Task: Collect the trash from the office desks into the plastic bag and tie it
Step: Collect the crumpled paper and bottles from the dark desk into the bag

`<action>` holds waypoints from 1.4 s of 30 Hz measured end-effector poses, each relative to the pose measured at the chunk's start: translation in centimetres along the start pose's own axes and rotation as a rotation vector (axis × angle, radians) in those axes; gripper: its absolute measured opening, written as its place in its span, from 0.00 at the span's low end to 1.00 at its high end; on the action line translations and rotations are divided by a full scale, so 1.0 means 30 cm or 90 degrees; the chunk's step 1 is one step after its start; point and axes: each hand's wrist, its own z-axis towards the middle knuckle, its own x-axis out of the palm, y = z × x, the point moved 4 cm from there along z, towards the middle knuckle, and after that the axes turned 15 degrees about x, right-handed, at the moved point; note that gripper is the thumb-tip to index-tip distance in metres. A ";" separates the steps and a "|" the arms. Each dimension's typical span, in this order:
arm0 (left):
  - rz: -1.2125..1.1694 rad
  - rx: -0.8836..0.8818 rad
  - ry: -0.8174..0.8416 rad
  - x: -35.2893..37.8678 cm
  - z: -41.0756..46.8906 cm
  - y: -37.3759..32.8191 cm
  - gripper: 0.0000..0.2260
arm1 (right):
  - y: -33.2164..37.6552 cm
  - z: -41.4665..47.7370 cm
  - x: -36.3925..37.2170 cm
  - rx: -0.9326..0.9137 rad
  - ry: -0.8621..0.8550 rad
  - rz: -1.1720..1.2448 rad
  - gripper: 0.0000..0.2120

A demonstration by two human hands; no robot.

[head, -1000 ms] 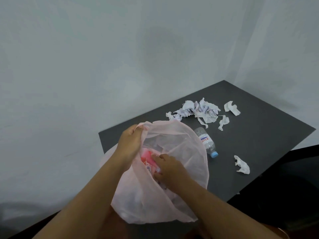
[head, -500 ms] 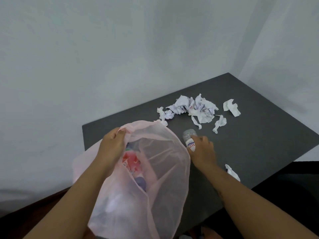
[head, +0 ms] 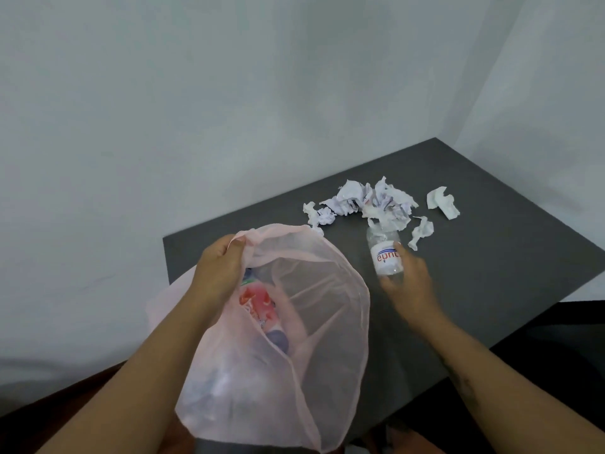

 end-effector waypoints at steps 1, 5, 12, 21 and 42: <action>-0.004 0.005 0.001 -0.009 -0.003 -0.009 0.12 | 0.044 -0.041 -0.029 -0.027 -0.005 0.072 0.35; -0.027 0.018 -0.004 -0.046 -0.011 -0.040 0.12 | 0.240 -0.286 -0.061 -0.168 0.101 0.228 0.35; -0.019 0.042 0.015 -0.131 -0.039 -0.064 0.12 | 0.327 -0.482 0.206 -0.286 0.153 -0.036 0.32; -0.014 0.052 -0.004 -0.219 -0.100 -0.039 0.12 | 0.368 -0.413 0.404 -0.153 0.147 -0.209 0.28; -0.041 -0.041 0.038 0.192 -0.006 0.045 0.12 | -0.366 -0.096 -0.063 0.222 -0.023 -0.321 0.33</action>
